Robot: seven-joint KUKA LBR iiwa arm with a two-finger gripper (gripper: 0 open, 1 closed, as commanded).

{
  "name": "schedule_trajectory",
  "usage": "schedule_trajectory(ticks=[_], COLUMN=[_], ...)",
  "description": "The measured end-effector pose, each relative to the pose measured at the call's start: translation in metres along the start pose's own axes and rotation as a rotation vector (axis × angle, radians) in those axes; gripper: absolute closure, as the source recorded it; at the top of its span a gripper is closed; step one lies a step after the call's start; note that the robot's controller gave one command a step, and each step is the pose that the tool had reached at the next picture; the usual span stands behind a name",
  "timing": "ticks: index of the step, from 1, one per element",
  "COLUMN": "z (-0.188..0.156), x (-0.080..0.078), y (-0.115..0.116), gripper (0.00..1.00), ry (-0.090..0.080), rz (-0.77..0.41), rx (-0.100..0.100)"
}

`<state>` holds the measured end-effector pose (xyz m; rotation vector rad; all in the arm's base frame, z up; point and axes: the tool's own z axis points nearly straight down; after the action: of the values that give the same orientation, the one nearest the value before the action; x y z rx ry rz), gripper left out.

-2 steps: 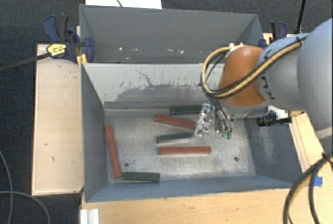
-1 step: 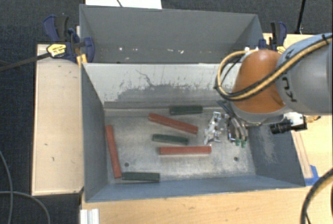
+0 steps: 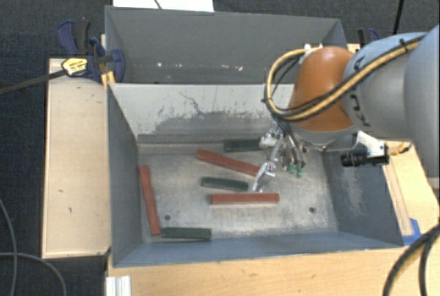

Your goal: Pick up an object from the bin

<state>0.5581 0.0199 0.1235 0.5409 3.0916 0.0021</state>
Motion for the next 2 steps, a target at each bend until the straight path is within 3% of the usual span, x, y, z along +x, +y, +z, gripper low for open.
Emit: schedule_trajectory(ticks=[1,2], z=[0.001,0.048], x=[-0.001,-0.007], y=[0.003,0.016], gripper=[0.00,1.00], ry=[0.001,-0.010], rz=[-0.001,0.112], rx=[0.000,-0.004])
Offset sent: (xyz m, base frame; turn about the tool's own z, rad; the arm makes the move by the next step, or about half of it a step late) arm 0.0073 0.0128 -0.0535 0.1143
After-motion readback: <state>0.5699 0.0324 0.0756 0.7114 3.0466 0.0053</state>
